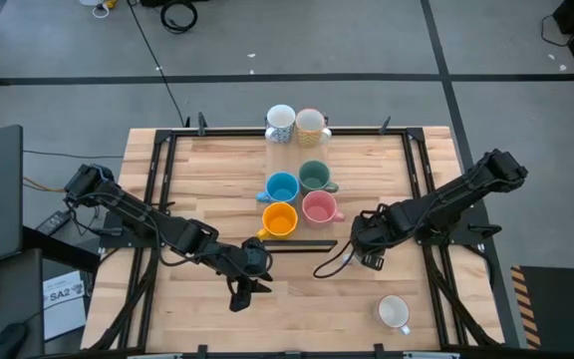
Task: Place coffee mugs
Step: Put the yellow patterned mug on the shelf
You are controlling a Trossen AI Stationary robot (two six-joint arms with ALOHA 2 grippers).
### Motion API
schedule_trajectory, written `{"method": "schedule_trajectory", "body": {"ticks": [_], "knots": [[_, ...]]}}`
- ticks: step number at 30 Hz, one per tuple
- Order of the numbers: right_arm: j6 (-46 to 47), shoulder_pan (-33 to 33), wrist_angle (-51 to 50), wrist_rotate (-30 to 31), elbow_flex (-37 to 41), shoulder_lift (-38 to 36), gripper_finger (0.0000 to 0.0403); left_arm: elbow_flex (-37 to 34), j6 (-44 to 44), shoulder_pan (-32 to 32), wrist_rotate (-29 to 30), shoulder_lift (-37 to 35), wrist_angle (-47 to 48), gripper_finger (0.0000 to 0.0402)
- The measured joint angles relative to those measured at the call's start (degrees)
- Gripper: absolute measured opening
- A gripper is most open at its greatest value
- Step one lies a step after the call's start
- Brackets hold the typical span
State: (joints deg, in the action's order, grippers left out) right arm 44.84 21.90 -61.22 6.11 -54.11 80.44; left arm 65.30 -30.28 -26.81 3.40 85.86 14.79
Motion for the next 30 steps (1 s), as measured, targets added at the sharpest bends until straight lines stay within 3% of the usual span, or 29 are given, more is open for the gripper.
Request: {"method": "schedule_trajectory", "body": {"ticks": [8, 20, 30], "knots": [[0.1, 0.0, 0.1, -0.4, 0.0, -0.1, 0.0029, 0.0, 0.0, 0.0, 0.0, 0.0, 0.0, 0.0142], [-0.2, 0.0, -2.9, -2.5, -3.3, -2.9, 0.0029, 0.0, 0.0, -0.1, -2.1, -1.2, 0.9, 0.0141], [-3.8, -3.2, -15.7, -10.1, -18.8, -3.6, 0.0029, 0.0, 0.1, -0.2, -3.6, -10.4, 17.5, 0.0141]]}}
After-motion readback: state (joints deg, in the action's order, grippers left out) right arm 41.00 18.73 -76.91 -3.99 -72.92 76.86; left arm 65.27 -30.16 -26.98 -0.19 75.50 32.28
